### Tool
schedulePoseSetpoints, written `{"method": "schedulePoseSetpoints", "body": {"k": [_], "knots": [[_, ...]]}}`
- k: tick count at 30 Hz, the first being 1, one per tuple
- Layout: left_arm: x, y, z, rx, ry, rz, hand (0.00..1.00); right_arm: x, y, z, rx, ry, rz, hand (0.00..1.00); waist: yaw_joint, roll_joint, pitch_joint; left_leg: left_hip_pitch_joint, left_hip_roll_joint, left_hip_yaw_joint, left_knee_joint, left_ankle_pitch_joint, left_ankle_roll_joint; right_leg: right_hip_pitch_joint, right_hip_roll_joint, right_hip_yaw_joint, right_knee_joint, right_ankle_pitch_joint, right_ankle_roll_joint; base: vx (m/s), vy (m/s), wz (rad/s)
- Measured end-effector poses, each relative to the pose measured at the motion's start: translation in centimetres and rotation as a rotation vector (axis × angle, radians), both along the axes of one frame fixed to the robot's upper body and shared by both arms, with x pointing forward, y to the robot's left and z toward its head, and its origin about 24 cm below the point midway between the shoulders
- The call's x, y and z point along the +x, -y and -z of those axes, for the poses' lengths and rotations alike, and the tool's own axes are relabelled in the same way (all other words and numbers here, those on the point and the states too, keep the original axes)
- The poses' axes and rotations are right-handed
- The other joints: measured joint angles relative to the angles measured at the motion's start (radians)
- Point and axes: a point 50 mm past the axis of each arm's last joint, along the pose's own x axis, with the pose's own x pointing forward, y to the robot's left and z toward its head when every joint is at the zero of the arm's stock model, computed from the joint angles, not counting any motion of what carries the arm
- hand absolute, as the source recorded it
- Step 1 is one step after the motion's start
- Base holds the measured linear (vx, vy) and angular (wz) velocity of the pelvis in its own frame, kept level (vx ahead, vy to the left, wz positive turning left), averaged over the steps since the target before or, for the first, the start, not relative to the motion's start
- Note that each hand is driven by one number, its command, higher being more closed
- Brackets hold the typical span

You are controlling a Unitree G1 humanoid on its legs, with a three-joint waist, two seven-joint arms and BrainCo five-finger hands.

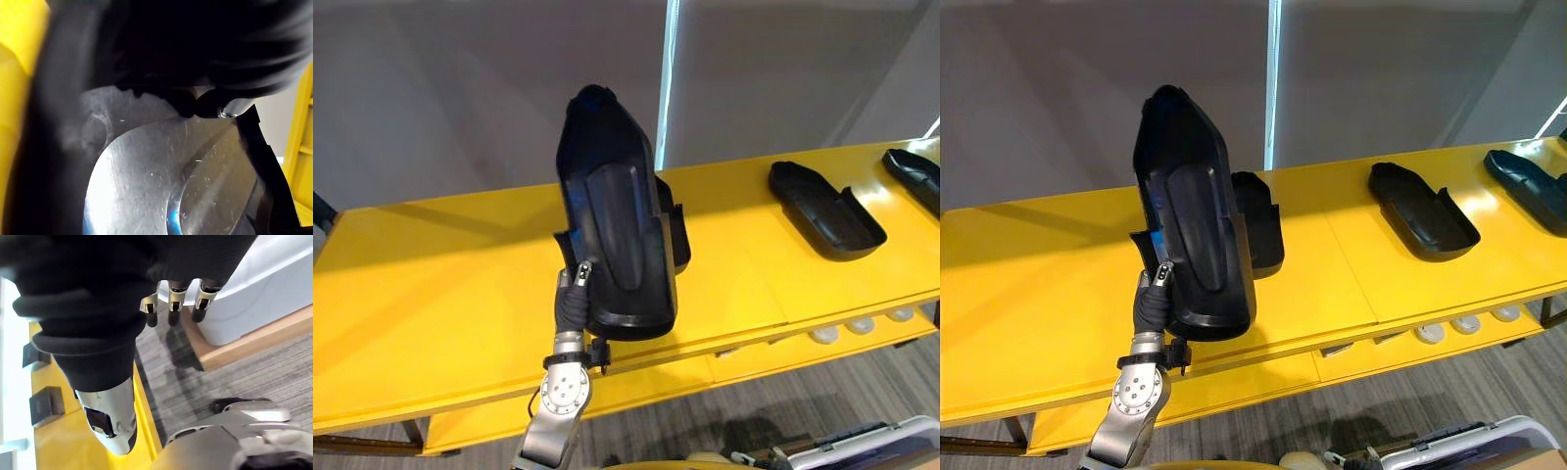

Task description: Walk over and take plastic housings, then place them on the shelf

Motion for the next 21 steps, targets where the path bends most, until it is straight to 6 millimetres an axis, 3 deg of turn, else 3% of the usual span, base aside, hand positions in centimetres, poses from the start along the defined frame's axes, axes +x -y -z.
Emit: {"method": "schedulePoseSetpoints", "body": {"k": [2, 3, 4, 6, 8, 9, 10, 11, 12, 13, 14, 15, 16, 18, 19, 20, 21], "knots": [[0.1, 0.1, -0.1, -0.005, 0.006, 0.001, 1.00, 0.5, -0.1, -0.1, -0.001, 0.012, -0.009, 0.00, 0.003, -0.009, 0.011, -0.053, 0.005, 0.023, 0.082, -0.016, -0.005, -0.020, -0.017, -0.015, 0.003, 0.015, -0.012, -0.01, -0.013, 0.21], [0.2, 0.1, -0.3, -0.015, 0.011, -0.006, 1.00, 1.0, -0.2, -0.1, -0.002, 0.024, -0.013, 0.00, 0.001, -0.005, 0.016, -0.116, 0.066, 0.158, 0.217, -0.088, 0.018, -0.046, -0.020, -0.028, 0.020, 0.016, -0.013, -0.06, -0.038, 0.14], [0.3, 0.1, -0.3, -0.021, 0.012, -0.013, 1.00, 1.2, -0.2, -0.2, -0.003, 0.027, -0.017, 0.00, -0.002, -0.008, 0.020, -0.162, 0.143, 0.239, 0.355, -0.140, 0.018, -0.061, -0.035, -0.041, 0.032, 0.011, -0.022, -0.06, -0.024, 0.15], [0.4, 0.4, -0.5, -0.046, 0.015, -0.012, 1.00, 1.0, 0.0, -0.1, -0.010, 0.017, -0.019, 0.00, -0.007, -0.015, 0.026, -0.167, 0.232, 0.271, 0.457, -0.166, 0.005, -0.065, -0.072, -0.051, 0.044, 0.008, -0.017, -0.06, 0.102, 0.21], [0.6, 1.1, -0.9, -0.072, 0.030, 0.006, 1.00, 0.0, 0.3, 0.0, -0.019, -0.007, -0.019, 0.00, -0.023, -0.013, 0.026, -0.163, 0.295, 0.252, 0.471, -0.160, -0.014, -0.072, -0.117, -0.072, 0.076, -0.018, 0.023, -0.06, 0.245, 0.37], [0.8, 1.4, -1.2, -0.086, 0.040, 0.017, 1.00, -0.4, 0.6, 0.0, -0.028, -0.023, -0.022, 0.00, -0.035, 0.009, 0.024, -0.166, 0.320, 0.226, 0.459, -0.149, -0.031, -0.082, -0.136, -0.089, 0.101, -0.033, 0.047, -0.06, 0.454, 0.58], [1.0, 1.9, -1.6, -0.099, 0.059, 0.031, 1.00, -0.9, 1.3, 0.0, -0.045, -0.034, 0.002, 0.00, -0.050, 0.037, 0.026, -0.151, 0.340, 0.186, 0.384, -0.106, -0.079, -0.100, -0.167, -0.106, 0.151, -0.049, 0.082, -0.06, 0.492, 0.60], [1.1, 2.0, -1.7, -0.105, 0.063, 0.034, 1.00, -1.0, 1.5, 0.0, -0.051, -0.036, 0.007, 0.00, -0.053, 0.050, 0.022, -0.146, 0.344, 0.170, 0.350, -0.070, -0.084, -0.108, -0.176, -0.112, 0.166, -0.055, 0.103, -0.05, 0.469, 0.51], [1.1, 2.3, -1.9, -0.112, 0.068, 0.042, 1.00, -1.1, 1.8, -0.1, -0.059, -0.041, 0.018, 0.00, -0.053, 0.062, 0.017, -0.137, 0.337, 0.128, 0.322, -0.081, -0.155, -0.119, -0.192, -0.124, 0.182, -0.056, 0.127, -0.03, 0.427, 0.52], [1.2, 2.5, -2.1, -0.109, 0.077, 0.053, 1.00, -1.0, 1.5, 0.0, -0.057, -0.041, 0.026, 0.00, -0.054, 0.056, 0.014, -0.138, 0.301, 0.110, 0.310, -0.135, -0.185, -0.110, -0.225, -0.136, 0.180, -0.037, 0.161, -0.04, 0.528, 0.50], [1.2, 2.3, -2.0, -0.086, 0.079, 0.059, 1.00, -1.0, 0.9, 0.1, -0.045, -0.038, 0.037, 0.00, -0.052, 0.014, 0.017, -0.149, 0.261, 0.111, 0.334, -0.144, -0.165, -0.108, -0.263, -0.134, 0.163, -0.012, 0.177, -0.06, 0.588, 0.39], [1.2, 2.0, -1.9, -0.073, 0.075, 0.055, 1.00, -1.0, 0.5, 0.2, -0.040, -0.040, 0.041, 0.00, -0.041, -0.003, 0.015, -0.173, 0.244, 0.111, 0.369, -0.163, -0.144, -0.101, -0.279, -0.132, 0.137, 0.024, 0.180, -0.08, 0.546, 0.07], [1.2, 1.5, -1.8, -0.071, 0.072, 0.039, 1.00, -1.0, 0.2, 0.2, -0.037, -0.042, 0.042, 0.00, -0.025, -0.006, 0.016, -0.207, 0.236, 0.118, 0.420, -0.195, -0.118, -0.113, -0.289, -0.124, 0.115, 0.079, 0.164, -0.12, 0.506, -0.27], [1.4, 0.6, -1.7, -0.068, 0.072, -0.010, 1.00, -0.4, 0.2, 0.1, -0.038, -0.029, 0.032, 0.00, 0.001, -0.002, 0.020, -0.208, 0.230, 0.168, 0.437, -0.226, -0.087, -0.158, -0.299, -0.111, 0.127, 0.167, 0.046, -0.13, 0.431, -0.63], [1.4, 0.0, -1.6, -0.067, 0.069, -0.038, 1.00, 0.2, 0.7, 0.0, -0.052, -0.021, 0.022, 0.00, 0.008, 0.010, 0.027, -0.180, 0.209, 0.203, 0.404, -0.222, -0.070, -0.195, -0.320, -0.143, 0.161, 0.212, -0.063, -0.12, 0.348, -0.68], [1.3, -0.3, -1.5, -0.065, 0.066, -0.050, 1.00, 0.4, 0.7, -0.1, -0.054, -0.014, 0.018, 0.00, 0.005, 0.009, 0.028, -0.165, 0.197, 0.217, 0.383, -0.215, -0.057, -0.214, -0.326, -0.144, 0.202, 0.184, -0.071, -0.13, 0.373, -0.48], [1.3, -0.5, -1.3, -0.061, 0.057, -0.059, 1.00, 0.6, 0.4, -0.1, -0.046, -0.004, 0.013, 0.00, -0.012, 0.009, 0.029, -0.141, 0.175, 0.221, 0.348, -0.201, -0.035, -0.239, -0.294, -0.113, 0.300, 0.091, -0.011, -0.10, 0.274, 0.04]]}}
